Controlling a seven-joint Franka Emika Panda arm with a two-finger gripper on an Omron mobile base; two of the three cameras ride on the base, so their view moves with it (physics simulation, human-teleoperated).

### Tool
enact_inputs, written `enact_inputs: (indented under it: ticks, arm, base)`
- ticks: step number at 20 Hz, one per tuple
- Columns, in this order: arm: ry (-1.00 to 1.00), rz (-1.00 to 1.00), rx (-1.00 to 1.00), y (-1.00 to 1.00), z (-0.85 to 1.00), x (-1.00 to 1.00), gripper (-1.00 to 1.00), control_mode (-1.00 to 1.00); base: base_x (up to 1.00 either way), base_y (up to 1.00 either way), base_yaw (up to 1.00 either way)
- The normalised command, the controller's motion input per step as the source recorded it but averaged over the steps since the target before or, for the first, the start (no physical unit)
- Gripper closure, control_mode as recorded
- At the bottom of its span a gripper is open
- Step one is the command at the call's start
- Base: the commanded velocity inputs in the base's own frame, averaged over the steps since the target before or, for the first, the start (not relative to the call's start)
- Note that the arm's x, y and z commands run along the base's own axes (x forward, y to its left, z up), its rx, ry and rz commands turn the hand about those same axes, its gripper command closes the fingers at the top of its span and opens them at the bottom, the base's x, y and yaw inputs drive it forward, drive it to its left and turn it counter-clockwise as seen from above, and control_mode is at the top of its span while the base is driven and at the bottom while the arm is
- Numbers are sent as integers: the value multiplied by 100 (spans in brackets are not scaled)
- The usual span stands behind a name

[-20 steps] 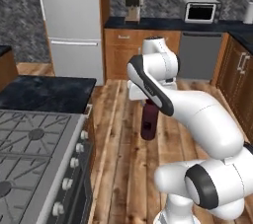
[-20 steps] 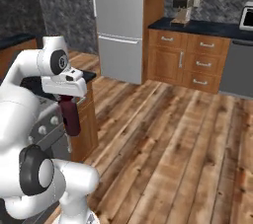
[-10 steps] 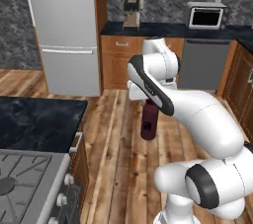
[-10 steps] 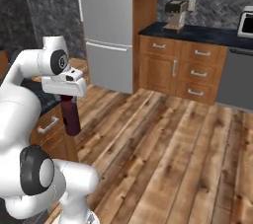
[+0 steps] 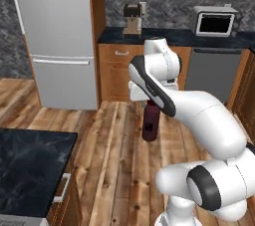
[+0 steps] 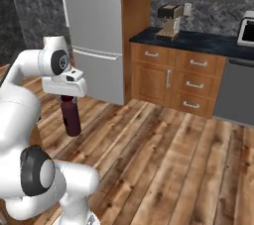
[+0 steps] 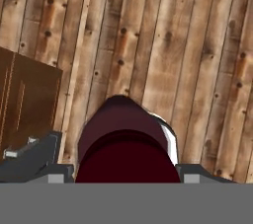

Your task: Place the drinks on the dining counter in a tight cluster.

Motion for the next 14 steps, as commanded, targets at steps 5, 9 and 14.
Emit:
enact_inputs:
  ticks: [5,9,14]
  arm:
    - [0,0,0,0,0,0,100,100]
    - [0,0,0,0,0,0,100,100]
    - [0,0,0,0,0,0,100,100]
  base:
    - [85,11,6]
    - [83,12,21]
    - [85,10,23]
